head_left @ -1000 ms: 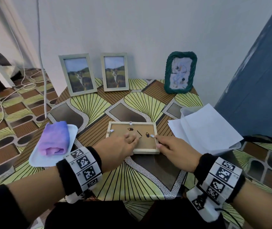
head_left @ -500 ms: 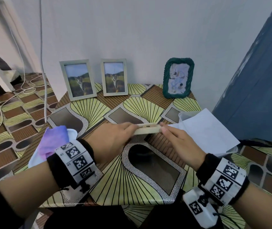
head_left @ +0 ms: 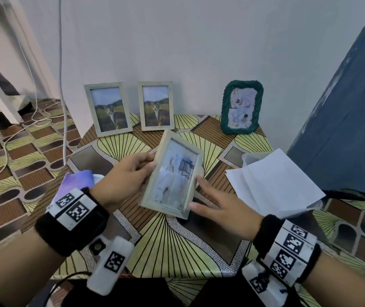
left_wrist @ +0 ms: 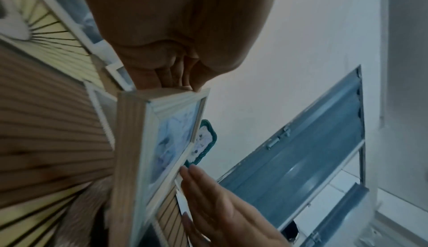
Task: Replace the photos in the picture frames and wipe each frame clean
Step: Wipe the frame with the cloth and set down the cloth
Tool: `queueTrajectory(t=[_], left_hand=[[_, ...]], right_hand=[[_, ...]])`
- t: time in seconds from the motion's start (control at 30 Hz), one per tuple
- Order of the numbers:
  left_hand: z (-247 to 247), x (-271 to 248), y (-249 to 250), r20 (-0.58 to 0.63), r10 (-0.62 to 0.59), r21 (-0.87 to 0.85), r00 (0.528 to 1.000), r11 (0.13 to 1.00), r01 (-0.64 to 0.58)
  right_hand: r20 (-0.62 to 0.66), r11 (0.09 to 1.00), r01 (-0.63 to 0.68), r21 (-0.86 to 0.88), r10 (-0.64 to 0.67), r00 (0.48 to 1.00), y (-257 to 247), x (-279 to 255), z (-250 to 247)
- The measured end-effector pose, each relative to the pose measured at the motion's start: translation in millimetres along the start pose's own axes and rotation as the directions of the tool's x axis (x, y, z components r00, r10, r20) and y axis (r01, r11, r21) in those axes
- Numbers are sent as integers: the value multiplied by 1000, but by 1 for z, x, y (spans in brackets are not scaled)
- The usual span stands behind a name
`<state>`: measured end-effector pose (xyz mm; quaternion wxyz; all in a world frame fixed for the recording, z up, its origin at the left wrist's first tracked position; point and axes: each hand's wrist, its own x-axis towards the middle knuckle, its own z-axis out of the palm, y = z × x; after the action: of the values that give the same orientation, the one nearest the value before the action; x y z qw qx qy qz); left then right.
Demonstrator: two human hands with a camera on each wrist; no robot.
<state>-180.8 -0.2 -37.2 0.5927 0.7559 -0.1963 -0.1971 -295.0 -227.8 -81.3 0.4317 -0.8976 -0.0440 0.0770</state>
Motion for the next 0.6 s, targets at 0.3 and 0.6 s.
queueTrajectory(t=[0.3, 0.6], left_hand=[[-11, -21, -35, -10, -140, 122, 990, 983, 140], [-25, -34, -38, -4, -72, 458, 997, 887, 65]], right_hand=[[172, 900, 50, -434, 28, 985, -1, -5, 19], [166, 847, 49, -529, 46, 985, -2, -3, 28]])
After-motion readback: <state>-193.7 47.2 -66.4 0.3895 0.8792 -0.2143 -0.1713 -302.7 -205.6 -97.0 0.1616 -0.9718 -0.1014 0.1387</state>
